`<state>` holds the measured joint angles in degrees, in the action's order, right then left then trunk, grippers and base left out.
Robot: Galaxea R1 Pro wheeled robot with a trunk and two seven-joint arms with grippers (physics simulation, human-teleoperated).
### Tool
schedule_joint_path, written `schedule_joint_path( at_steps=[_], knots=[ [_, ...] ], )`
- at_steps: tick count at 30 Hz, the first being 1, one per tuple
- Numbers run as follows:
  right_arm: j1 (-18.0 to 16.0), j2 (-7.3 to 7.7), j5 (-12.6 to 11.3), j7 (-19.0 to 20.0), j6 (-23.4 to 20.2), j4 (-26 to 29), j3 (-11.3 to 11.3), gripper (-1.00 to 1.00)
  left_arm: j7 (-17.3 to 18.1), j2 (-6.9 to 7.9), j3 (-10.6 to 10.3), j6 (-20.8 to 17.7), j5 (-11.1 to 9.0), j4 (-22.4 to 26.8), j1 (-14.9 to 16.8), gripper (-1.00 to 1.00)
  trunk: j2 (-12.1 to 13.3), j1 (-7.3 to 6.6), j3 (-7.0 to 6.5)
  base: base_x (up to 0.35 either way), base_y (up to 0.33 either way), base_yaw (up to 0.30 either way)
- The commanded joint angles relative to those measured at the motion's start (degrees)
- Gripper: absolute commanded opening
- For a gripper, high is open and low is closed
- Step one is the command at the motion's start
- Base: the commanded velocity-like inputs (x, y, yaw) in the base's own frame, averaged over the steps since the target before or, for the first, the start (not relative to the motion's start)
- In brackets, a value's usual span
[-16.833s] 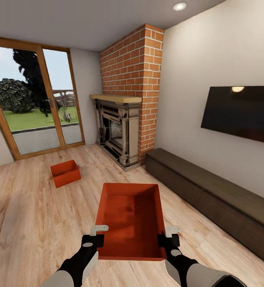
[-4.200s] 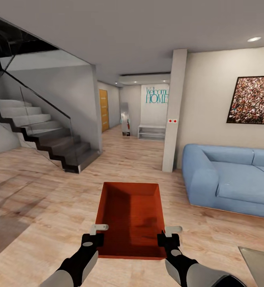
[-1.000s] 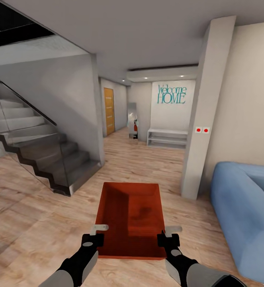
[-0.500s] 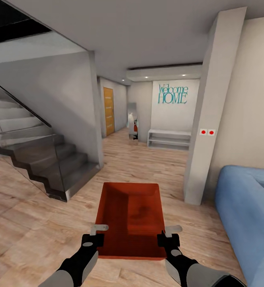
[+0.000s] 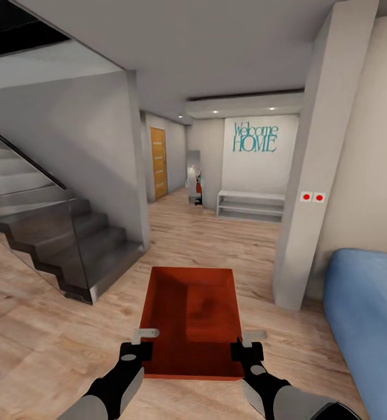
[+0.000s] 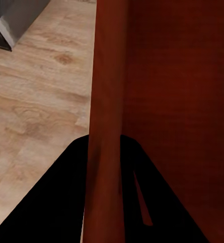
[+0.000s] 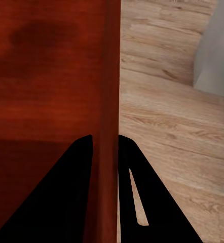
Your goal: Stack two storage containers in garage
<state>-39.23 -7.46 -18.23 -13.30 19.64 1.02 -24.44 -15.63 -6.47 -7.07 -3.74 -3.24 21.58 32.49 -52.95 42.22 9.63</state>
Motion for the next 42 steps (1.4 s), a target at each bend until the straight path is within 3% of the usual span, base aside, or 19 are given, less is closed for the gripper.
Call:
schedule_joint_path(
  at_steps=[1, 42],
  knots=[
    [-0.06, -0.01, 0.3, -0.14, 0.23, 0.2, 2.73, -1.0, -1.43, 0.15, 4.53, -0.48, -0.1, 0.05, 0.03, -1.0, -0.05, 0.04, 0.08, 0.322, 0.0, 0.0],
    [-0.06, -0.01, 0.3, -0.14, 0.23, 0.2, 2.73, -1.0, -1.42, 0.23, 4.49, -0.48, -0.1, -0.05, 0.03, -1.0, -0.05, 0.04, 0.08, 0.322, 0.0, -0.017]
  ],
)
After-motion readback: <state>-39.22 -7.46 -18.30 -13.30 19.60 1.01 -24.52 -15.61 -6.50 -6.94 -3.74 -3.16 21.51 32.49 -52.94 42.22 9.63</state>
